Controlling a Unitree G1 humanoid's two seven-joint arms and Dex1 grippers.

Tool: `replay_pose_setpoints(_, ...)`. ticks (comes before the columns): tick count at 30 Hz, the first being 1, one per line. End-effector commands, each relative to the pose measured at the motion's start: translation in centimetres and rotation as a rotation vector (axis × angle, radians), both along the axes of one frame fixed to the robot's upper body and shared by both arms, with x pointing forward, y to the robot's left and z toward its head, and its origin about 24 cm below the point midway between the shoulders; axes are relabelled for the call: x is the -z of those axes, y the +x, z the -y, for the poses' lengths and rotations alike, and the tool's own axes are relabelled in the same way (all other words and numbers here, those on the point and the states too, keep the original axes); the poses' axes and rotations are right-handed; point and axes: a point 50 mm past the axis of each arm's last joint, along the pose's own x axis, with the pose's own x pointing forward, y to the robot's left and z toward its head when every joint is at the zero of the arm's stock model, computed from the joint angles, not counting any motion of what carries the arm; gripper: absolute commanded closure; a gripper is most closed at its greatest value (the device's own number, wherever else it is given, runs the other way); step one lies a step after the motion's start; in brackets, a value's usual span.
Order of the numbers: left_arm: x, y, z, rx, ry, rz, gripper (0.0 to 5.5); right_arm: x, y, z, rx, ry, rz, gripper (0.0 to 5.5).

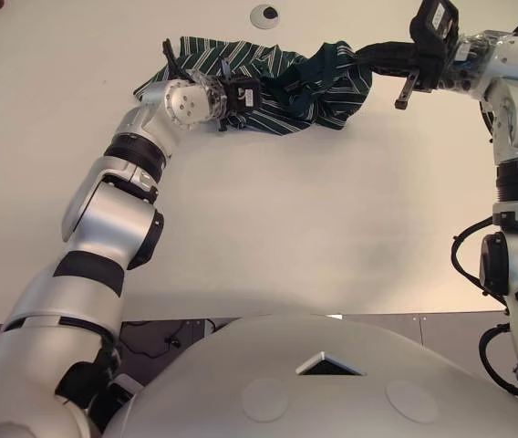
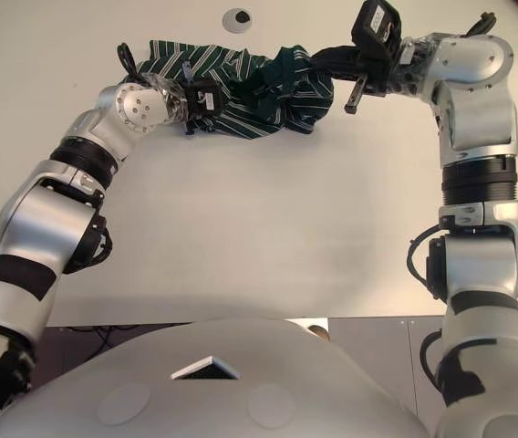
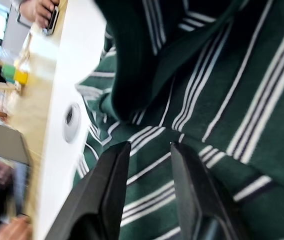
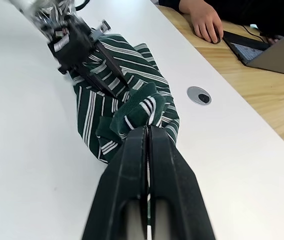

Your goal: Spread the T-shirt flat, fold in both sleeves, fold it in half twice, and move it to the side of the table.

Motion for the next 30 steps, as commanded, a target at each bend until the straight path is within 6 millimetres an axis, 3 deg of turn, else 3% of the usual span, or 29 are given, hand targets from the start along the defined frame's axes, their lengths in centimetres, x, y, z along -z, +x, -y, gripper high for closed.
replay_pose_setpoints(1,0.5,-0.2,0.2,0.042,0.071,0.034,4.09,-1.9,-0.4,1.1,0.019,0.069,0.018,5.50)
replay_pose_setpoints(4,0.1,-0.1,0.3,0.058,0.052,0.058,4.09,-5.0,-0.3,0.5,-0.003,0.217,0.061,5.50)
replay_pose_setpoints(7,-0.2,0.1,0.1,0.064,0.060,0.081,4.09,-6.7,-0.8,-0.2,-0.051,0.279,0.074,5.50)
replay_pose_setpoints(13,-0.7,0.4,0.0,0.046,0.054,0.119,4.09,-6.1,-1.9,-0.3,-0.101,0.231,0.031,5.50)
replay_pose_setpoints(16,-1.2,0.6,-0.3,0.026,0.013,0.129,4.09,-6.8,-2.1,-0.3,-0.121,0.273,0.026,5.50)
replay_pose_setpoints(20,-1.6,0.6,-3.0,-0.173,-0.268,-0.095,4.09,-6.9,-2.1,0.0,-0.124,0.255,0.018,5.50)
replay_pose_setpoints(24,-2.3,0.9,-7.5,-0.448,-0.603,-0.239,4.09,-6.3,-2.4,0.1,-0.143,0.238,-0.010,5.50)
replay_pose_setpoints(30,-1.3,0.5,-8.0,-0.530,-0.789,-0.344,4.09,-5.6,-2.3,-0.2,-0.164,0.203,-0.036,5.50)
